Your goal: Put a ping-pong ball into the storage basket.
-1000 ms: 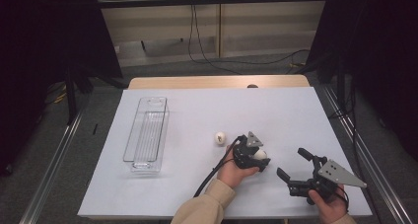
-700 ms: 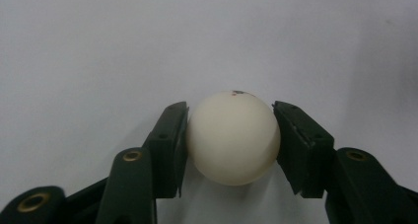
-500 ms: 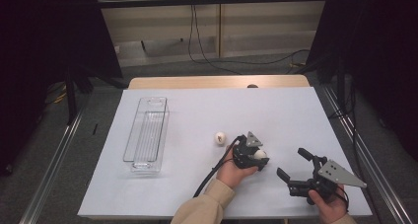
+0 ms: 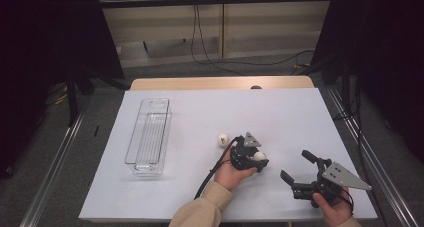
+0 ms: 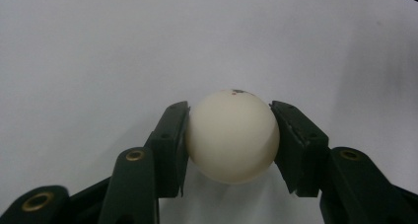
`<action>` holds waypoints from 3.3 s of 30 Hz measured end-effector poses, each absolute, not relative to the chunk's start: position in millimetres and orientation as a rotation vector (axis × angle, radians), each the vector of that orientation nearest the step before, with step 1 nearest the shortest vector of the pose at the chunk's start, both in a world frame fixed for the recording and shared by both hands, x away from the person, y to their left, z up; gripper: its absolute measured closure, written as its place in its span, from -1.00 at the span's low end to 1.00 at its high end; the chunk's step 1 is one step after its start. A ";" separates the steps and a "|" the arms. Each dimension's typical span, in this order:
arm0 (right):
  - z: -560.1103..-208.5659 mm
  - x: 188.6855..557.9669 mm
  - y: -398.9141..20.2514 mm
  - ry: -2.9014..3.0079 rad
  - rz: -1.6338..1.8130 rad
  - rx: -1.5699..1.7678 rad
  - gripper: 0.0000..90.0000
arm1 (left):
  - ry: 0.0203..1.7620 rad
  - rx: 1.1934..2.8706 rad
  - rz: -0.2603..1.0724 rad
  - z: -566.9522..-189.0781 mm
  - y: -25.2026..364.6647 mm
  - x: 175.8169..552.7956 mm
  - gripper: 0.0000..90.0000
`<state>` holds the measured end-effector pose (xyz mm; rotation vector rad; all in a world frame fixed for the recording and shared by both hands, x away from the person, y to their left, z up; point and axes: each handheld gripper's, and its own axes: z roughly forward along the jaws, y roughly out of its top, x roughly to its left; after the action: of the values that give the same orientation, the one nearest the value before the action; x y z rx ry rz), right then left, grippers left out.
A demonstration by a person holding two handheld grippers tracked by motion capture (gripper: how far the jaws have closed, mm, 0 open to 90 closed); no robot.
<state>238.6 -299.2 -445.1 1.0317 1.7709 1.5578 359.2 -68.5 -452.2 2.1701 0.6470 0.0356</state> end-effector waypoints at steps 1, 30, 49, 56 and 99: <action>-445.2 238.6 -299.0 1.772 1.557 1.031 -0.97 | 0.648 2.171 0.038 -450.2 -66.1 359.5 0.13; -440.6 238.7 -307.5 1.720 1.597 1.082 -0.97 | 0.736 2.164 0.138 -413.1 -5.4 357.0 0.14; -442.7 238.3 -304.0 1.752 1.594 1.063 -0.97 | 0.790 2.135 0.136 -406.2 9.6 363.9 0.14; -442.5 238.1 -303.4 1.754 1.598 1.061 -0.97 | 0.812 2.141 0.138 -404.9 14.7 364.8 0.14; -442.5 238.0 -300.3 1.769 1.604 1.045 -0.97 | 0.883 2.107 0.187 -396.8 43.8 373.1 0.14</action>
<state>238.0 -300.3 -442.5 1.0448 1.7691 1.6038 373.1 43.8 -396.8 2.1069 0.8829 0.1866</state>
